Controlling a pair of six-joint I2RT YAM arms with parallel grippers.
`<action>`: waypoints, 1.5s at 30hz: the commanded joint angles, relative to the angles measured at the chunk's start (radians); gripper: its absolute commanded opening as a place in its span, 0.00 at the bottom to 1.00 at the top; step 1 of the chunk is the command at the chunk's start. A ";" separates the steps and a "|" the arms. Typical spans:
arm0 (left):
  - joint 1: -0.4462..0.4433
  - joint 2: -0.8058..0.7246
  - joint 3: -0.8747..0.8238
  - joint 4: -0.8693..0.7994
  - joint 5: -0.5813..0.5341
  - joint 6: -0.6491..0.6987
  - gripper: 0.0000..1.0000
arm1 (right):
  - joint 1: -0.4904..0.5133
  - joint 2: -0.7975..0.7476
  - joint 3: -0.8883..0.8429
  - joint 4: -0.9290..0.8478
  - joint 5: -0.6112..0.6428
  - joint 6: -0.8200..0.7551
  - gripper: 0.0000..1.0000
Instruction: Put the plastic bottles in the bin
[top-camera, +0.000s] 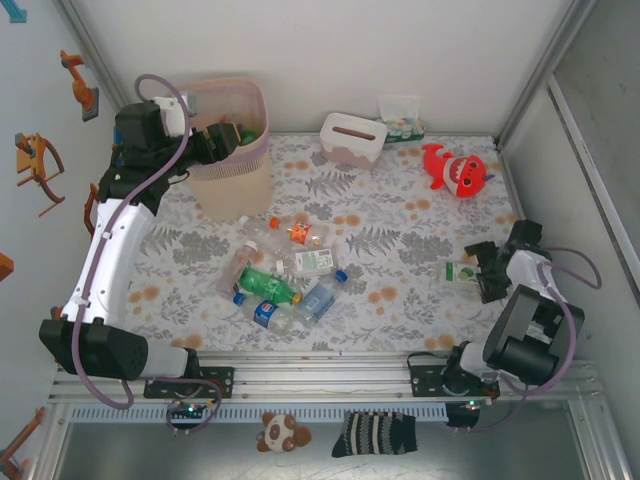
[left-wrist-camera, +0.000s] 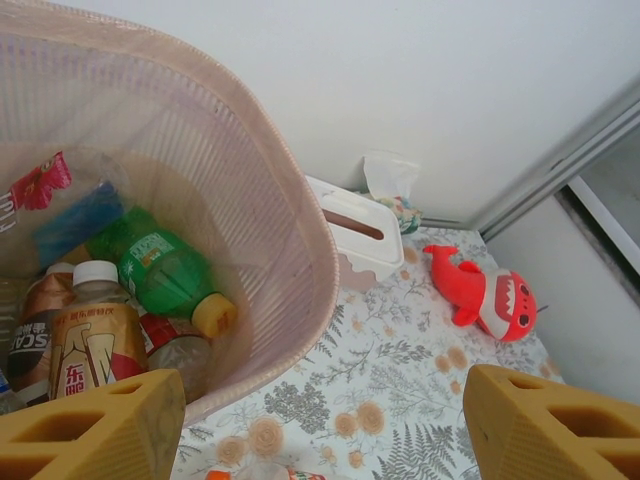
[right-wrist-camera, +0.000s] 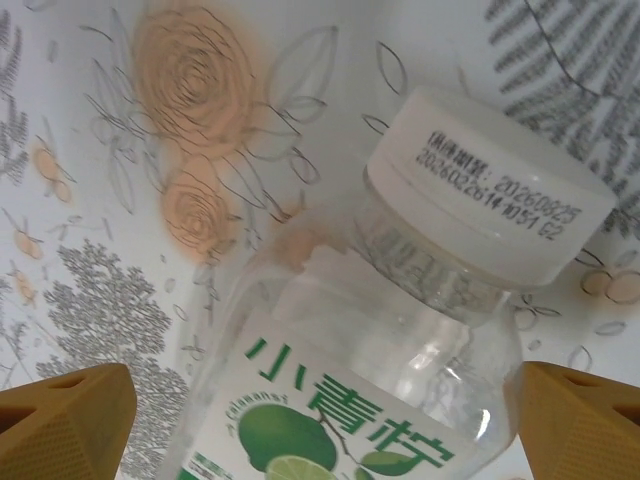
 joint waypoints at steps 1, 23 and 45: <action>0.000 -0.035 0.001 -0.009 -0.006 0.017 0.73 | -0.010 0.036 0.047 -0.032 -0.006 -0.011 0.95; 0.004 -0.067 -0.037 0.002 -0.066 0.010 0.74 | -0.010 0.215 0.176 -0.162 0.064 -0.083 0.77; -0.013 -0.126 -0.123 0.192 0.148 -0.033 0.74 | 0.065 -0.247 0.221 0.002 -0.266 -0.268 0.49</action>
